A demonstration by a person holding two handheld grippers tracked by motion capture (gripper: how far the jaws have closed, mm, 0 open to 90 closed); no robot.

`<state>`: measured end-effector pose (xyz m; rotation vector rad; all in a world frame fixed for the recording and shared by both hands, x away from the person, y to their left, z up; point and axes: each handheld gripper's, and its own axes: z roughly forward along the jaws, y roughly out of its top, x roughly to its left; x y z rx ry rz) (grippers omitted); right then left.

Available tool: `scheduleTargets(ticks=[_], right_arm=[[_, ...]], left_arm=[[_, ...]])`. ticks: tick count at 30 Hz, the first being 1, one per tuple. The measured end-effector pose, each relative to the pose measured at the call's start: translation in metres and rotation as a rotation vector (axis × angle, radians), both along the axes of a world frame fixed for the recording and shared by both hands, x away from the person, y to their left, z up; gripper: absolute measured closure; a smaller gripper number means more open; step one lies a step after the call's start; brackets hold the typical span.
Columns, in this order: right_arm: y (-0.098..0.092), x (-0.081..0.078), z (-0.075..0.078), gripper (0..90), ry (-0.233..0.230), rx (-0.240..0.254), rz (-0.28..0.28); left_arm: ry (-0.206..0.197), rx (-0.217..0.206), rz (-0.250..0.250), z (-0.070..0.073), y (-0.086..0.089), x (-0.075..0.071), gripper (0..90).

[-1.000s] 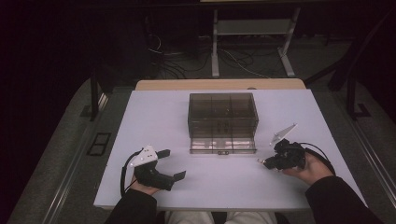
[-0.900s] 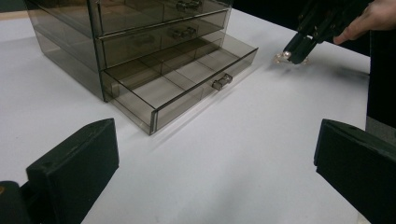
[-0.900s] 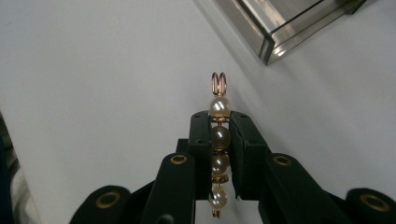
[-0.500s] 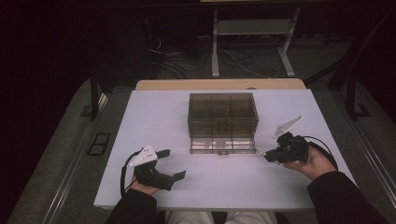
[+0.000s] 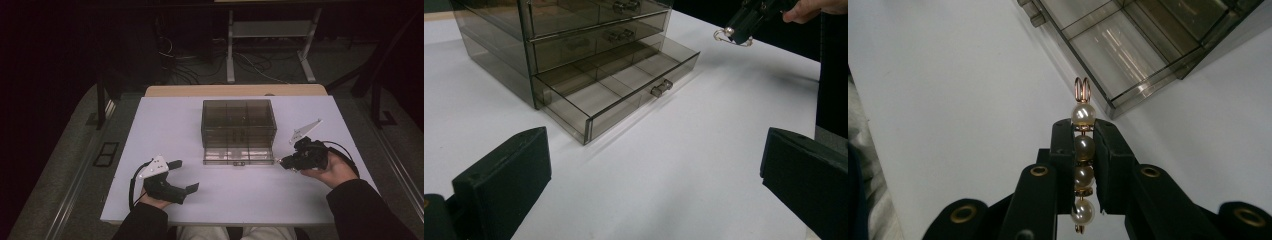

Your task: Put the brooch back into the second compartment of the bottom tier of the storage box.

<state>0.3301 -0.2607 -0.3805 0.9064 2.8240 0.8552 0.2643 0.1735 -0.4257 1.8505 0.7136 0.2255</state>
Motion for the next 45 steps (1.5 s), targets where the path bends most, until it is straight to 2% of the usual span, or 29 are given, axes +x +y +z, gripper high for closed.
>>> scheduleTargets(ticks=[25,45], right_arm=[[0.022,0.011,0.014,79.3,-0.025,0.013,0.034],[0.046,0.019,0.022,79.2,-0.049,0.023,0.078]], left_arm=[[0.0,0.0,-0.003,0.0,0.0,0.0,0.0],[0.0,-0.005,-0.003,0.0,0.0,0.0,0.0]])
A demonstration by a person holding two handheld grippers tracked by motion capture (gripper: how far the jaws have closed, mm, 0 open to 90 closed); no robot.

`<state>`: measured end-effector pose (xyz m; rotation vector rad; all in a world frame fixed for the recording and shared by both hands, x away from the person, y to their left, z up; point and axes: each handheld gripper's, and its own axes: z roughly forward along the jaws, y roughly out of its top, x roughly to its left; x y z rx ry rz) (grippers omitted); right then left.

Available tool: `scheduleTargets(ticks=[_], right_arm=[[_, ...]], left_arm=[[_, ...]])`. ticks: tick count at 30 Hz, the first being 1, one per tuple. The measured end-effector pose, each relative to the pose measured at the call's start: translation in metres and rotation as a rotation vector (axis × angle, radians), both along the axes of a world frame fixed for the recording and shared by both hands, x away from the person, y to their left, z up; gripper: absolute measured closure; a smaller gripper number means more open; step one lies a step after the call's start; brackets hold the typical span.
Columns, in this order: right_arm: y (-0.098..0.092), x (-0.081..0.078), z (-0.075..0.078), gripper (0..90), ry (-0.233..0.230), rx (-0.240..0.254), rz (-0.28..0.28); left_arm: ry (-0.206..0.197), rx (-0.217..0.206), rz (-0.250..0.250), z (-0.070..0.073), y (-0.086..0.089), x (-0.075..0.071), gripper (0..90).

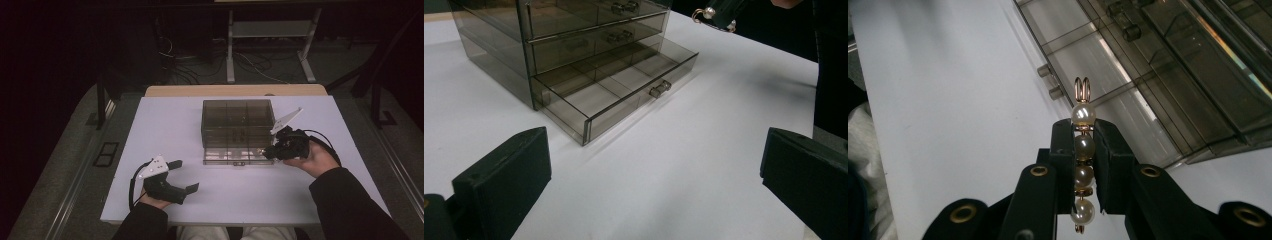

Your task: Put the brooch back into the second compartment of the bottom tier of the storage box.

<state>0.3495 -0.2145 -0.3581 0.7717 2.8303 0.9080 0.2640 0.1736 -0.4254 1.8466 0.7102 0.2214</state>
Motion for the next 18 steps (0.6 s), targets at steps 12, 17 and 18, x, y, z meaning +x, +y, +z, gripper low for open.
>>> scheduleTargets(ticks=[12,17,18], right_arm=[[0.011,0.004,0.002,79.2,0.0,0.013,0.007],[0.017,0.006,0.003,79.2,-0.006,0.015,0.017],[0.019,0.007,0.004,79.2,-0.005,0.018,0.017]], left_arm=[[0.0,-0.001,-0.001,0.0,0.0,0.0,0.0],[-0.002,0.0,-0.004,0.0,0.0,0.0,0.0],[-0.001,-0.001,-0.004,0.0,0.0,0.0,0.0]])
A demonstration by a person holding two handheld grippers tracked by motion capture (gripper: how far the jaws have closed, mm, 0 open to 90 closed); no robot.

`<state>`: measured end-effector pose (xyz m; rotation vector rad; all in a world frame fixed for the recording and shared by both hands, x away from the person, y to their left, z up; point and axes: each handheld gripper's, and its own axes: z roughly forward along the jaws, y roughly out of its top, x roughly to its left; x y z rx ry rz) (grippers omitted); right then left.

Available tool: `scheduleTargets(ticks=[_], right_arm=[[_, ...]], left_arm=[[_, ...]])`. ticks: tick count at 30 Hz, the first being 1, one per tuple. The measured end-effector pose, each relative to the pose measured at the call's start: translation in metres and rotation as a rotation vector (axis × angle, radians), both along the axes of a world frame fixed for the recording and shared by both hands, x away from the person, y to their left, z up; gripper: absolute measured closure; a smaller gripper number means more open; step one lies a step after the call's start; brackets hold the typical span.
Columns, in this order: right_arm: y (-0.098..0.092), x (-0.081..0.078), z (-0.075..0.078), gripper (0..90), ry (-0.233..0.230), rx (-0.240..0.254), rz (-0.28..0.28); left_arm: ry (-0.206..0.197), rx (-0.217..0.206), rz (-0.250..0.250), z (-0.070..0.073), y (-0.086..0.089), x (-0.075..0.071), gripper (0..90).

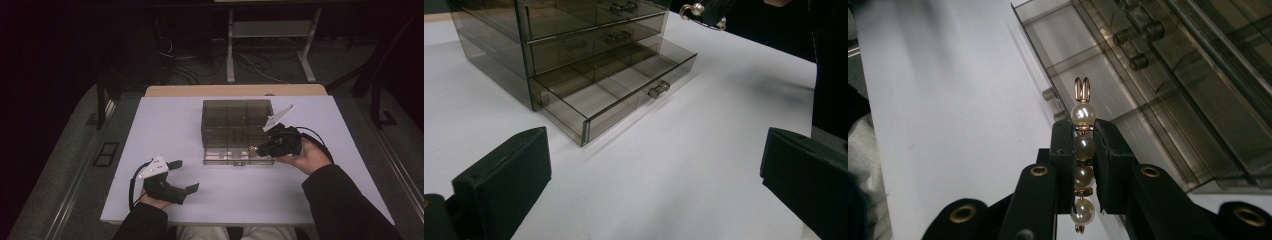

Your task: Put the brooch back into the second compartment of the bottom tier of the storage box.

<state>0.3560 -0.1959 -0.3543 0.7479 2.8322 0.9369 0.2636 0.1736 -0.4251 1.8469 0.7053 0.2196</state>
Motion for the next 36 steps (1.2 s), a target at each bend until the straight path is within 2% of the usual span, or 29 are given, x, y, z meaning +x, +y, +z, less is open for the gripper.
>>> scheduleTargets(ticks=[17,36], right_arm=[[0.024,0.011,0.003,79.2,-0.015,0.015,0.028],[0.039,0.02,-0.007,79.2,-0.033,0.016,0.018]], left_arm=[[-0.003,-0.005,-0.001,0.001,0.001,0.0,0.0],[-0.004,-0.007,-0.002,0.001,0.001,-0.001,0.0]])
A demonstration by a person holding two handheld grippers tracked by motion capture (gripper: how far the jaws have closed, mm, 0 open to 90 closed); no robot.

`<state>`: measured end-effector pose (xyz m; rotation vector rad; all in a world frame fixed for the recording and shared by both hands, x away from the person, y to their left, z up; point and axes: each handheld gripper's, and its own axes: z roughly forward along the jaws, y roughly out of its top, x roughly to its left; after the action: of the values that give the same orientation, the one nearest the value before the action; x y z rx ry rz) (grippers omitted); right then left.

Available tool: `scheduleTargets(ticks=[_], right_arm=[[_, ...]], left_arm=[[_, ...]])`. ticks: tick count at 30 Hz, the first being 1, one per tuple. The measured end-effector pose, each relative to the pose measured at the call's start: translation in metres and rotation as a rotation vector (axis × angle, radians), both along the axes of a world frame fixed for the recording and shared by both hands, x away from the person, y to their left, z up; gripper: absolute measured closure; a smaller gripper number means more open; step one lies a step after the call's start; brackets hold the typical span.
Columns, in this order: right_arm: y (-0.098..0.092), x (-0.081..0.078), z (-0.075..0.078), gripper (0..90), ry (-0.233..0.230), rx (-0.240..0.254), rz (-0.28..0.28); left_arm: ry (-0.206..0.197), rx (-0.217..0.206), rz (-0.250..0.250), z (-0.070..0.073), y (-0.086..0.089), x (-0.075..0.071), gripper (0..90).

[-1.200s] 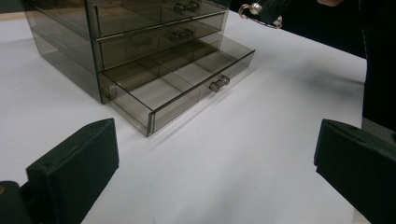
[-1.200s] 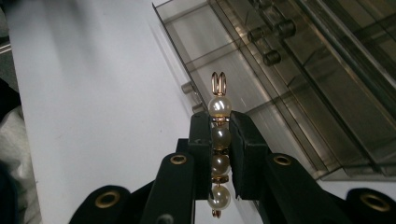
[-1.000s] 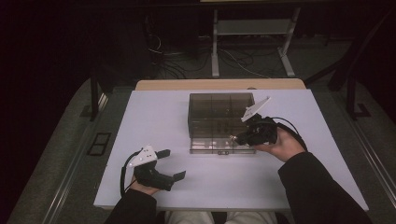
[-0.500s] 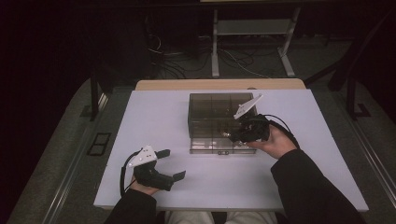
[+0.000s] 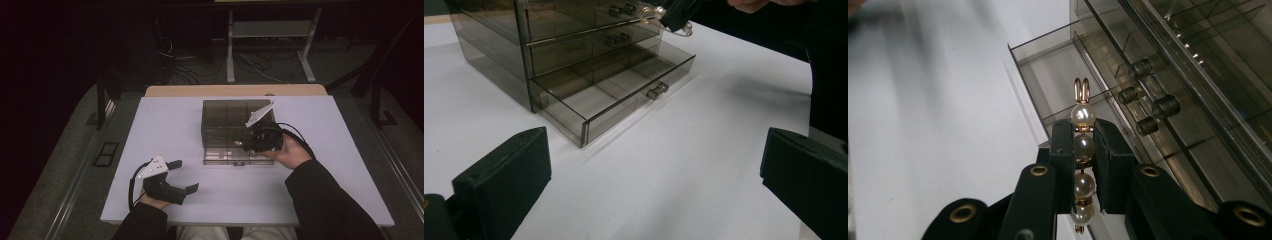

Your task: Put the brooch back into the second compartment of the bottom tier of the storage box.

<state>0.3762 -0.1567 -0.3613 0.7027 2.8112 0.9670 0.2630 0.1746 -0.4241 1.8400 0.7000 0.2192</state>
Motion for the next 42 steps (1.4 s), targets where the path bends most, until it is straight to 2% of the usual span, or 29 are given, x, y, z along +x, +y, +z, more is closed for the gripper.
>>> scheduleTargets(ticks=[12,27,42], right_arm=[[0.012,0.008,-0.015,79.2,0.009,-0.015,0.015],[0.016,0.019,-0.029,79.2,0.002,-0.031,0.012],[0.022,0.023,-0.043,79.1,0.02,-0.051,0.011]], left_arm=[[0.002,-0.003,-0.002,0.0,0.001,0.0,0.0],[0.004,0.003,-0.012,-0.001,-0.001,0.0,0.0],[0.005,0.002,-0.014,0.0,-0.001,0.0,0.0]])
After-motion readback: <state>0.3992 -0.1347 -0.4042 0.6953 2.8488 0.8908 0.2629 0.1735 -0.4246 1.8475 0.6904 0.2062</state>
